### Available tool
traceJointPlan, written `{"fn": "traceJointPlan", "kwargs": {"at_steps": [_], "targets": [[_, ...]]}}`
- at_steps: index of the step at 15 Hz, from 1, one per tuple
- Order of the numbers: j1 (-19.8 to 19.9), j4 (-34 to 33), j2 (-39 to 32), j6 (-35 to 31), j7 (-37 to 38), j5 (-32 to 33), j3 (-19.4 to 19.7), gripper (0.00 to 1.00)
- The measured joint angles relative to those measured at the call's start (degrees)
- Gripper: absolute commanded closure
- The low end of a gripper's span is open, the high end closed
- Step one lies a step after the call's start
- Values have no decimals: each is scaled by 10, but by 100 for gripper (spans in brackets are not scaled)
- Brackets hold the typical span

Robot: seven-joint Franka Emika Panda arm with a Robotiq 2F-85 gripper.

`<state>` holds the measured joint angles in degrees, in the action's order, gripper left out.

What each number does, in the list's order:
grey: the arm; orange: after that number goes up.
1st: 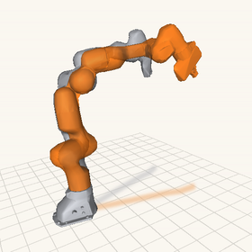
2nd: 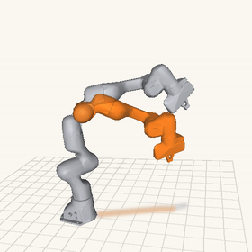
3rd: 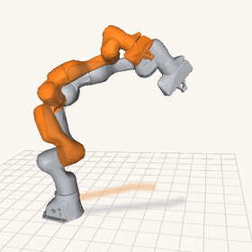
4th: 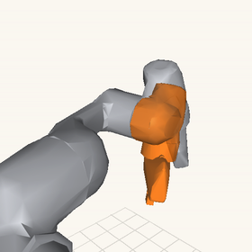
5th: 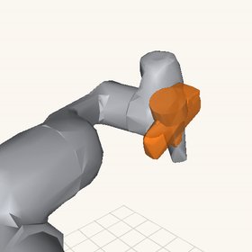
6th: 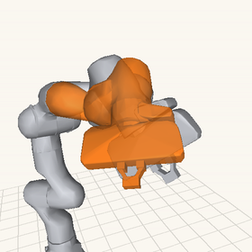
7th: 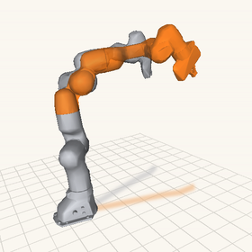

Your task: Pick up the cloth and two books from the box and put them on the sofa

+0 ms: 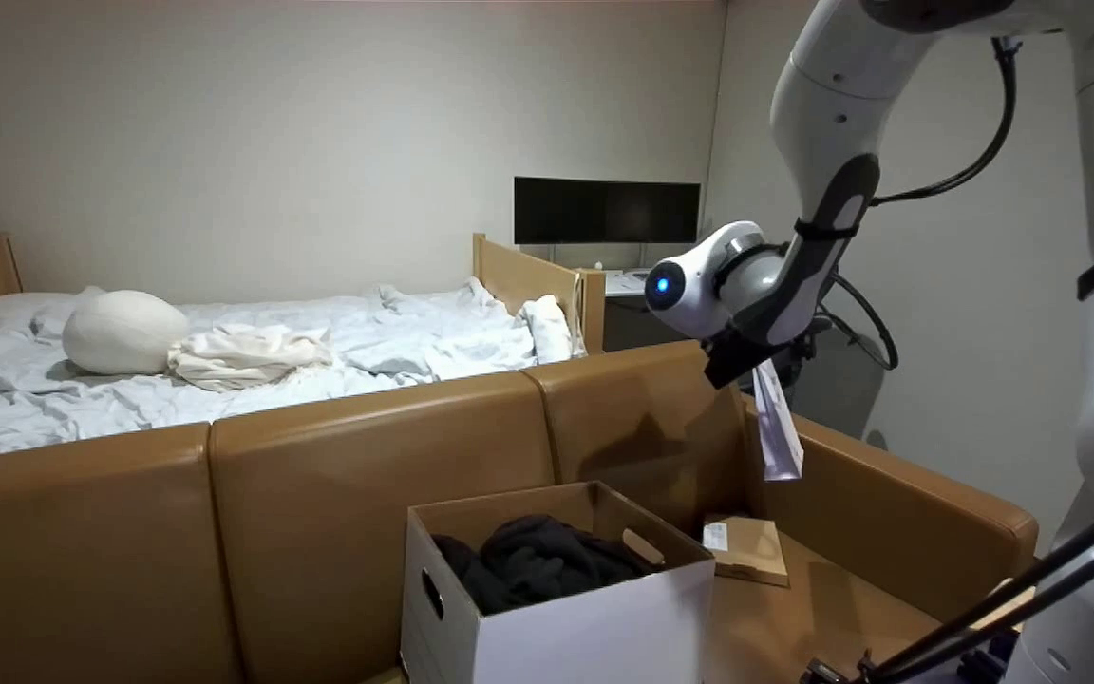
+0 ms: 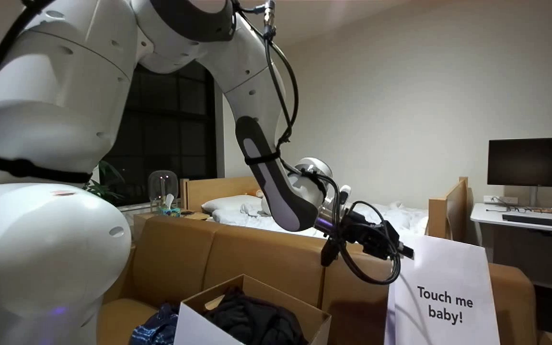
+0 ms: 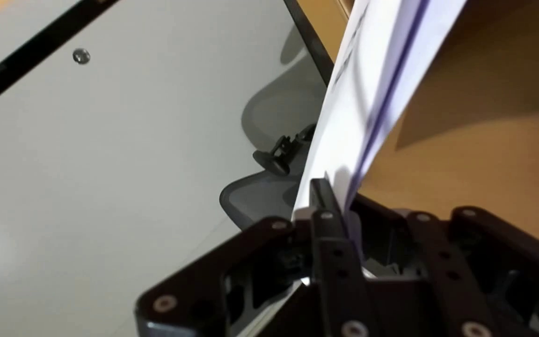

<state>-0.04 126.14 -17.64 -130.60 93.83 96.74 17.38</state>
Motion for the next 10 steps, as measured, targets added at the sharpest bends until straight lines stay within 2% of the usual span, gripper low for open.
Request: {"fn": "traceJointPlan", "kwargs": {"at_steps": [2,4,8,10], "targets": [[-2,2,-36,25,93,94,-1,99],[26,4,-75,82,173,154,-22,99],[86,3,-147,168,249,164,-56,99],[98,2,-158,191,268,158,-79,99]]}}
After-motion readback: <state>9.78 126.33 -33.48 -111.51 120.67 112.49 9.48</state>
